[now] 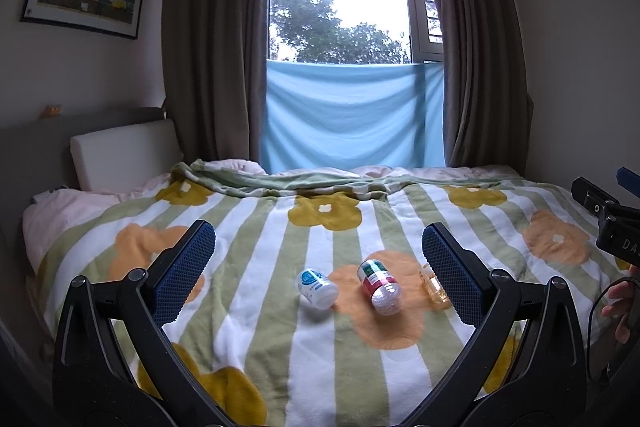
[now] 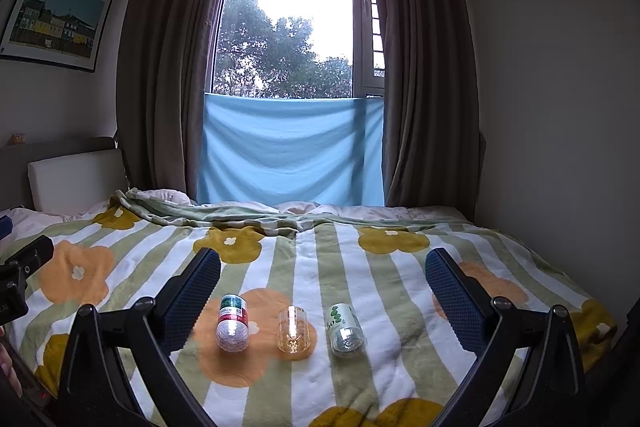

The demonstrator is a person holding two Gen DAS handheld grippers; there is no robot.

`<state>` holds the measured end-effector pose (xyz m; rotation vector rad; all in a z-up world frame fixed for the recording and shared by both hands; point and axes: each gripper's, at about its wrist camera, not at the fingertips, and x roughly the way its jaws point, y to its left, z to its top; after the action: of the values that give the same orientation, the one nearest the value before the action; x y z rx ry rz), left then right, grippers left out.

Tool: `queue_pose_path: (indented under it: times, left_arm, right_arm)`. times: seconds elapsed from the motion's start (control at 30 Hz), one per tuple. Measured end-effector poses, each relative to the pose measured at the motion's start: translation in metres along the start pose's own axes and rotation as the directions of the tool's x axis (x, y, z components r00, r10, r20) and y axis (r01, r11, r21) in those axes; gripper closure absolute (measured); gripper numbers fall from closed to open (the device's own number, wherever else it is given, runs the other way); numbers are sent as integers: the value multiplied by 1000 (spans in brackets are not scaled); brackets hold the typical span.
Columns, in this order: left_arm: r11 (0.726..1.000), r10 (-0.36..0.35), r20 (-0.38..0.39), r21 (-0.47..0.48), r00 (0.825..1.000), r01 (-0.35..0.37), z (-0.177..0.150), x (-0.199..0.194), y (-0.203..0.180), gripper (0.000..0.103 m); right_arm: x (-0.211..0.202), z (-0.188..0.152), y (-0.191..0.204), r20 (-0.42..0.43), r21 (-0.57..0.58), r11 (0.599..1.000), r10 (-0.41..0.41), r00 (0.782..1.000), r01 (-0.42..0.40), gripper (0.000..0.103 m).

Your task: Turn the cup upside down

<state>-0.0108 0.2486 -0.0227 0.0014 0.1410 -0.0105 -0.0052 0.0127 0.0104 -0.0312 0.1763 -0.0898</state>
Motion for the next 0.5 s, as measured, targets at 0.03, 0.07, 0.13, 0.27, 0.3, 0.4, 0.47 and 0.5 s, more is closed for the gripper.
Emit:
queue_pose_path:
  times: [0.03, 0.07, 0.13, 0.27, 0.3, 0.4, 0.47, 0.5]
  left_arm:
    - [1000, 1, 0, 0, 1000, -1, 0, 0, 0, 0]
    - [1000, 1, -1, 2, 1000, -1, 0, 0, 0, 0]
    - [1000, 0, -2, 0, 1000, 0, 0, 0, 0, 0]
    - [1000, -1, -7, 0, 1000, 1, -1, 0, 1, 0]
    - [1000, 0, -9, 0, 1000, 0, -1, 1, 1, 0]
    - [1000, 0, -10, 0, 1000, 0, -1, 1, 1, 0]
    - [1000, -1, -11, -1, 1000, 1, -1, 1, 1, 0]
    - [1000, -1, -11, -1, 1000, 1, -1, 1, 1, 0]
  right_arm:
    - [-1, 0, 0, 0, 0, 1000, 1, 1000, -1, 1]
    - [-1, 0, 0, 1, 1, 1000, 2, 1000, -2, 1]
    - [-1, 0, 1, 2, 1, 1000, 1, 1000, -1, 1]
    - [-2, 1, 2, -1, 1, 1000, -1, 1000, 1, 1]
    - [-1, 1, 3, -3, 2, 1000, 0, 1000, 1, 1]
    - [-1, 1, 4, -3, 4, 1000, -2, 1000, 2, 1]
    - [-1, 0, 3, -3, 3, 1000, 2, 1000, -2, 1]
    - [-1, 0, 3, -3, 3, 1000, 2, 1000, -2, 1]
